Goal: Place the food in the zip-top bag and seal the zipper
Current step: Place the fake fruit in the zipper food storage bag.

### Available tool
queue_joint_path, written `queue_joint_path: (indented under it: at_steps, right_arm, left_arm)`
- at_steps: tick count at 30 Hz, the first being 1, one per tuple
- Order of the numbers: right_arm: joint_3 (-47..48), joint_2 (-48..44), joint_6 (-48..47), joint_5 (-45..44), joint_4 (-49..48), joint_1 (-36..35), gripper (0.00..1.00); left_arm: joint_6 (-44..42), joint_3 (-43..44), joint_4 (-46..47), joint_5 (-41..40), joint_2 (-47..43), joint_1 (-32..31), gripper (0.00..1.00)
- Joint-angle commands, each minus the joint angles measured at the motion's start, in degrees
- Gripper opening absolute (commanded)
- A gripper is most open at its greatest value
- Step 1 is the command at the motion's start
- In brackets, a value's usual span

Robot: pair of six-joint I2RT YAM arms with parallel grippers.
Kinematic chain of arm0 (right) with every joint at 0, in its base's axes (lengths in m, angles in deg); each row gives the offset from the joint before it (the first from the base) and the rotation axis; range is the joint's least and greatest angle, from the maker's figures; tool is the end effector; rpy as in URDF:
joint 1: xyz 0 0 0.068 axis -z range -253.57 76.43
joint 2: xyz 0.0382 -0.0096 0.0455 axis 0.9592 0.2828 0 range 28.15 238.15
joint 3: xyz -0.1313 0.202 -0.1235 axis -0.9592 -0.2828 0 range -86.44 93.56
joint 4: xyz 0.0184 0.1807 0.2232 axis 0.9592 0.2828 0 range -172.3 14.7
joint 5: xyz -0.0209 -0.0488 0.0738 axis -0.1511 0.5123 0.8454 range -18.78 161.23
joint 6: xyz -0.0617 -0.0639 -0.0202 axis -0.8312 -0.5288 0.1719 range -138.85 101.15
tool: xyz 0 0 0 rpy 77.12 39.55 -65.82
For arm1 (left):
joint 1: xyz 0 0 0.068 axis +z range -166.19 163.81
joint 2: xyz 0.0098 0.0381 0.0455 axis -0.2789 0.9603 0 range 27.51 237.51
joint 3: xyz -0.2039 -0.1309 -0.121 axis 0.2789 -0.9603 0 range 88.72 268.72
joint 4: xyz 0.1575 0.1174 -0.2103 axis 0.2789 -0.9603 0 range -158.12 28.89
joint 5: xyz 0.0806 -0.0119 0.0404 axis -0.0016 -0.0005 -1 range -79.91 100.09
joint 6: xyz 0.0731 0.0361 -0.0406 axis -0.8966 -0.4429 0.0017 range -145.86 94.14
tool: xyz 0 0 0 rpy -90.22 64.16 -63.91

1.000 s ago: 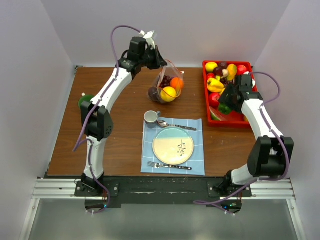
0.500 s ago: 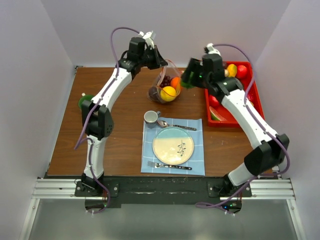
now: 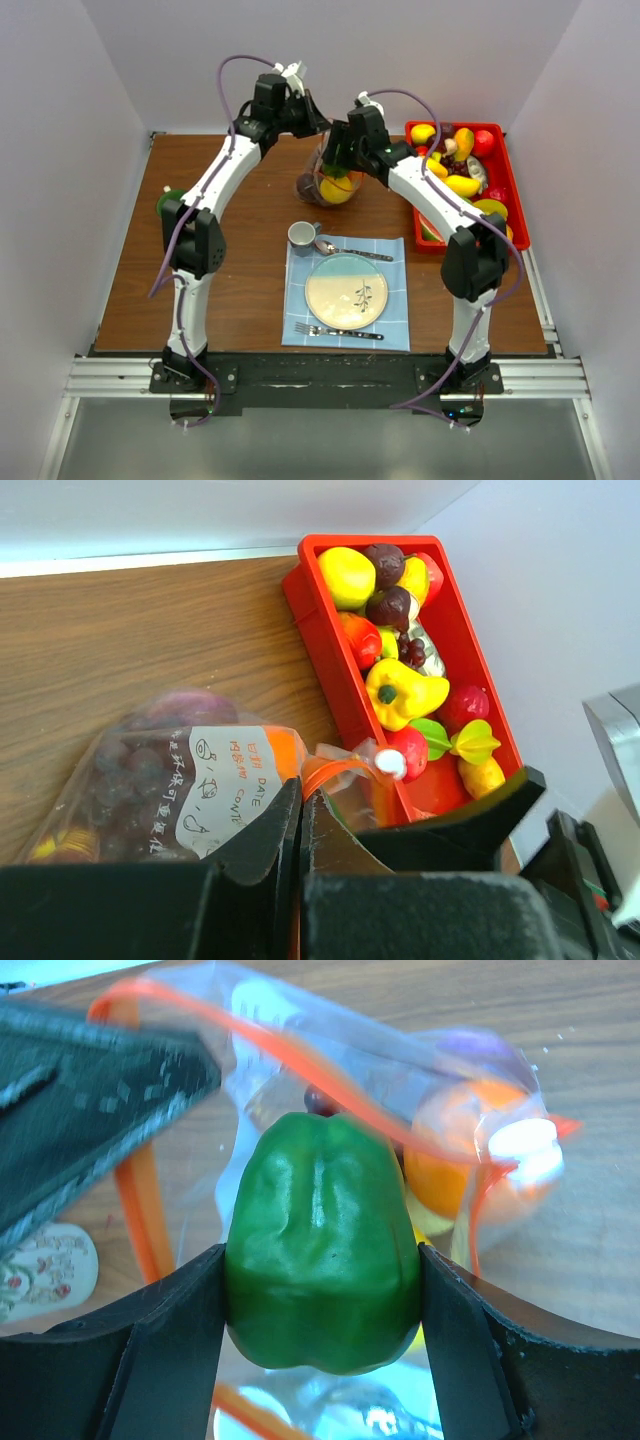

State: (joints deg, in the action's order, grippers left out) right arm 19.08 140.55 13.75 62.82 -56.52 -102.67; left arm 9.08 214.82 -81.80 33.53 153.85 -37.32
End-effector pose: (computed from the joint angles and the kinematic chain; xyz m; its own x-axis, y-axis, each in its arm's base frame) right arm 0.4674 0.2465 0.2990 -0.5986 0.2768 -0.7517 -0.0606 0.9201 0.3871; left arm 0.5363 -0.2421 0.3302 -0.6609 -0.3079 -0.6844 0.3644 0.6656 -0.6514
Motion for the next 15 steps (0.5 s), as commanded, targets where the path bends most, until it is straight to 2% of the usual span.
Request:
queue_joint_path:
  at_steps: [1, 6, 12, 15]
  right_arm:
    - [7.33, 0.54, -0.17, -0.57, -1.44, 0.19, 0.75]
    - [8.21, -0.69, -2.71, -0.82, -0.13, 0.1, 0.87]
    - [10.59, -1.74, -5.35, -3.97, 5.49, 0.1, 0.9]
    - [7.96, -4.81, -6.23, -7.76, 7.35, 0.1, 0.86]
  left_arm:
    - [0.39, 1.95, 1.7, 0.99, -1.36, 1.26, 0.0]
    - [0.31, 1.95, 1.79, 1.25, -1.28, 1.44, 0.0]
    - [0.83, 1.43, 2.76, 1.87, -1.27, 2.05, 0.0]
    - [1.1, 0.72, 3.37, 2.13, -1.63, 2.23, 0.0]
